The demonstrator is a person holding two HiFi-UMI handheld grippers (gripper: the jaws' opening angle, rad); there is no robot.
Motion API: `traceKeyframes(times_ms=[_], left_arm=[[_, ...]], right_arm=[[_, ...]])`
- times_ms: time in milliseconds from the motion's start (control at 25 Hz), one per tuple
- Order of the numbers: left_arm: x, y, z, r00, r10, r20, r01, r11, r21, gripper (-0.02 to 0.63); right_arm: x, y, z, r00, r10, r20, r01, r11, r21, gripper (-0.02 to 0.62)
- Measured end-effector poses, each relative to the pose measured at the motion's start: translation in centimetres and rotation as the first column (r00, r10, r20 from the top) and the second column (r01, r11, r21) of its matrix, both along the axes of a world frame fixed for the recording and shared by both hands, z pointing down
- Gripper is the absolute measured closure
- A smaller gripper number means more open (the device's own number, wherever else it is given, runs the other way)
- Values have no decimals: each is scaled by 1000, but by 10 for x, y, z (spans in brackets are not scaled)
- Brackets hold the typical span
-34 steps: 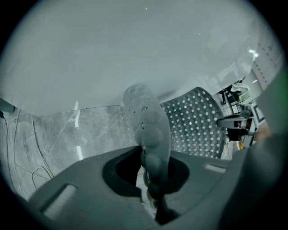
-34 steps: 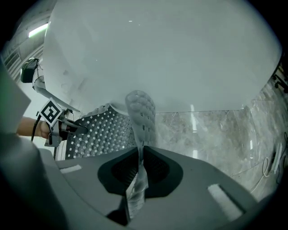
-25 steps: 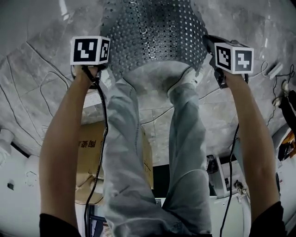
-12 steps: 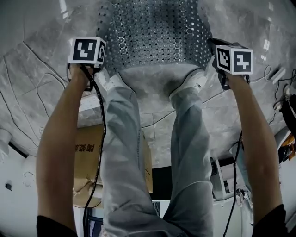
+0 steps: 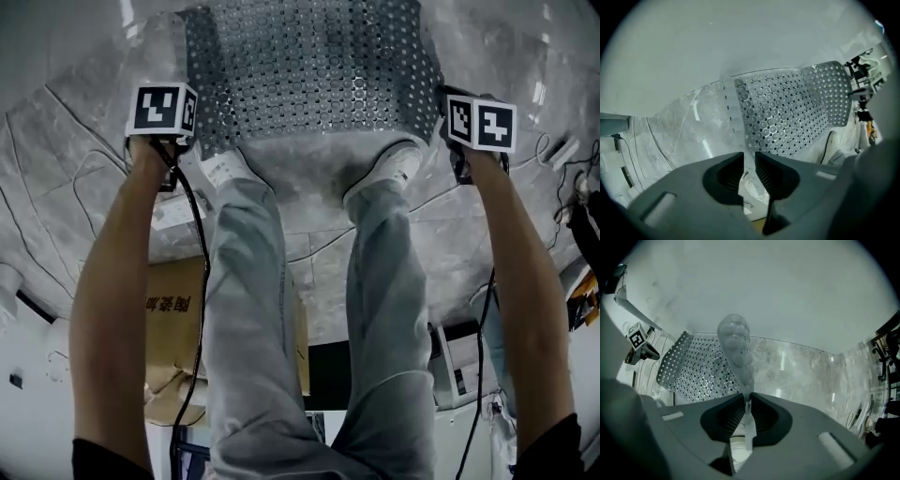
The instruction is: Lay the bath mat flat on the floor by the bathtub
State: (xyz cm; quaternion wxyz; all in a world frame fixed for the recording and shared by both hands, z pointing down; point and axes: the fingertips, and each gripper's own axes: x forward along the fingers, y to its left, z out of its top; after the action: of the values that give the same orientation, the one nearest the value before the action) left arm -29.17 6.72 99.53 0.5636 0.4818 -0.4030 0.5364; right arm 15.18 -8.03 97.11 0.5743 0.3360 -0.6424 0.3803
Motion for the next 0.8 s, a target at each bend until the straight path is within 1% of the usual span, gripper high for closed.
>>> traceKeyframes(times_ms=[80,200,400,480,560,640,720,800], left_arm=[[3,1,-4,1000,-25,-8,25,1000,8,525],[14,5,-13,998,-57,-30,58,998,29,525],[33,25,-37,989,-133,-61,137,989,51,535],[41,26,-47,982,-172,-74,177,982,71,540],[49,24,-59,977,-195,-90,204,974,100,559],[54,22,-73,975,-201,-92,212,969,129,600],[58,20,-89,971,-220,-94,232,960,154,601],[65,18,-107,961,-253,-113,270,946,178,601]], right_arm=[[-2,0,-4,1000,9,12,-9,1000,5,547],[-6,0,-16,998,42,57,-43,999,21,545],[-11,14,-42,992,91,86,-93,995,22,549],[-17,17,-51,990,101,100,-104,994,26,552],[-23,20,-61,987,114,109,-119,992,38,580],[-32,24,-72,984,130,125,-137,989,52,588],[-44,28,-83,980,134,148,-143,988,56,588],[-54,32,-98,980,113,164,-125,990,64,588]])
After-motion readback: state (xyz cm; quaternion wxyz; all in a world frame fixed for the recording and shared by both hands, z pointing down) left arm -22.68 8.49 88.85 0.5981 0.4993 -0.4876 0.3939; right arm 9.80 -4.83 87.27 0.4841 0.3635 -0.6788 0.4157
